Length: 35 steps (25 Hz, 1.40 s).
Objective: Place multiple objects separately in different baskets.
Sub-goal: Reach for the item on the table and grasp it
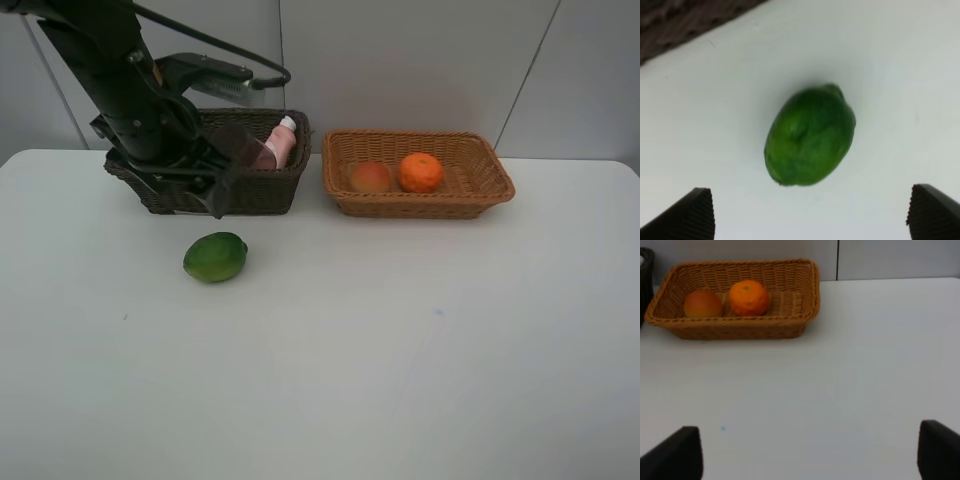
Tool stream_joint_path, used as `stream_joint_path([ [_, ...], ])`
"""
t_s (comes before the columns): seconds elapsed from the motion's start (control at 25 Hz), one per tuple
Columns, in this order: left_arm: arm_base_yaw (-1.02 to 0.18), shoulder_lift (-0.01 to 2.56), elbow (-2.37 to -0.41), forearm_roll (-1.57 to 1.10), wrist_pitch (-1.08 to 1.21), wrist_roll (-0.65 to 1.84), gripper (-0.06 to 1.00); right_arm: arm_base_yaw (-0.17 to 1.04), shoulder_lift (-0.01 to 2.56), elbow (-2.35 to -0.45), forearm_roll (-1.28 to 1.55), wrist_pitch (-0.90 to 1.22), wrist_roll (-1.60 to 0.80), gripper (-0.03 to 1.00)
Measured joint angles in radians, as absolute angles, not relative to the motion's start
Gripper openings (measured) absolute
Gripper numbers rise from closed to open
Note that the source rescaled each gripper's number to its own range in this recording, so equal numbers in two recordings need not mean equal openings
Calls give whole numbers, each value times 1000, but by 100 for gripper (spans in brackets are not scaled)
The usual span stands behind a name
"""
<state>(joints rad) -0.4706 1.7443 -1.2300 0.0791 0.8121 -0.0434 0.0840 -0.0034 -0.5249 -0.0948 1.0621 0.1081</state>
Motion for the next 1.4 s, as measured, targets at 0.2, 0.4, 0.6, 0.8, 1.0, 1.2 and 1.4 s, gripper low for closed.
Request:
stream_joint_path([
  [0.2, -471, 1744, -1160, 80, 759, 15, 100, 84, -3, -525, -95, 1062, 108, 79],
  [0.4, -471, 1762, -1144, 88, 675, 134, 100, 84, -3, -525, -95, 1062, 108, 79],
  [0.6, -471, 1839, -1142, 91, 658, 242, 100, 84, -3, -525, -95, 1062, 108, 79],
  [0.8, -471, 1895, -1142, 94, 612, 289, 100, 84, -3, -525, -95, 1062, 108, 79],
  [1.0, -471, 1921, -1142, 114, 569, 297, 100, 84, -3, -525, -95, 1062, 108, 79],
  [1.2, -477, 1945, -1142, 121, 530, 298, 100, 84, -3, -525, -95, 1062, 108, 79],
  [1.4, -492, 1992, -1142, 121, 523, 298, 100, 84, -3, -525, -95, 1062, 108, 79],
])
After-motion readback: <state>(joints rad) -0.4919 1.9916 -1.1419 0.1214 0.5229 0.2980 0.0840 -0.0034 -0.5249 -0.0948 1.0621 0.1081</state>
